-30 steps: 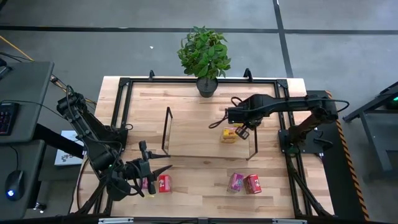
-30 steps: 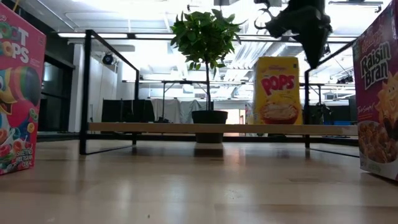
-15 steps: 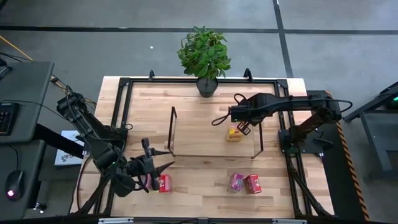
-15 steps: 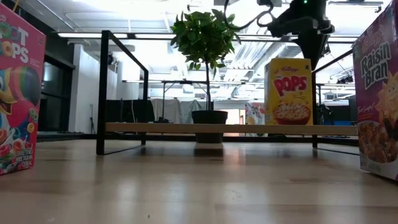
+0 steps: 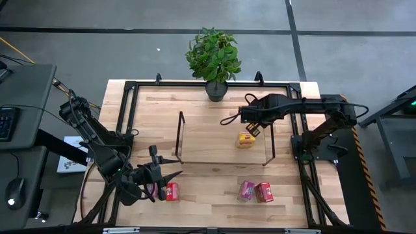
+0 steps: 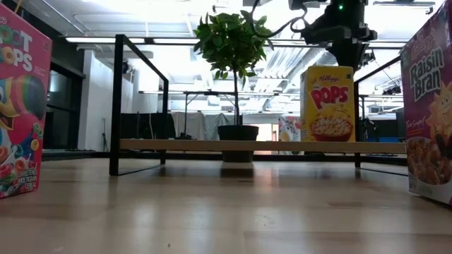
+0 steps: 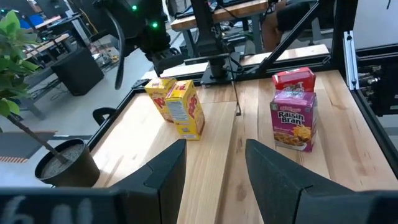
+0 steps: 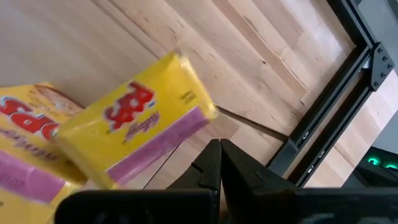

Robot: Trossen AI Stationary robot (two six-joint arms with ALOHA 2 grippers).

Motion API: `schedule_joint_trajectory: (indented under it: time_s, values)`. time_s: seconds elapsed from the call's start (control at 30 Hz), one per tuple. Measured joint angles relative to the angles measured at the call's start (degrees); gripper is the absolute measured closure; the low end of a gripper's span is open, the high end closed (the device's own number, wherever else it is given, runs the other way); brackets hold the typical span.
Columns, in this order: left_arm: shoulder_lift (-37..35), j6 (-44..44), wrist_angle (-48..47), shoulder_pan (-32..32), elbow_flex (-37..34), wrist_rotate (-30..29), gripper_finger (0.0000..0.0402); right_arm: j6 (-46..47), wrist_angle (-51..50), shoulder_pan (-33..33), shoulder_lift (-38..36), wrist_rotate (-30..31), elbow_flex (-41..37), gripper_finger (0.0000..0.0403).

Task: Stack cereal on shelf
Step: Adjust the yellow cereal box on the shelf

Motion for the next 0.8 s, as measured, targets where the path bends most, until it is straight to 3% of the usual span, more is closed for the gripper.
schedule_joint_trajectory:
  time_s: [0.8]
  values:
    - [0.0, 0.0, 0.0, 0.0, 0.0, 0.0, 0.0245, -3.5, 7.7, -3.1, 0.1, 3.3, -3.9, 0.0403]
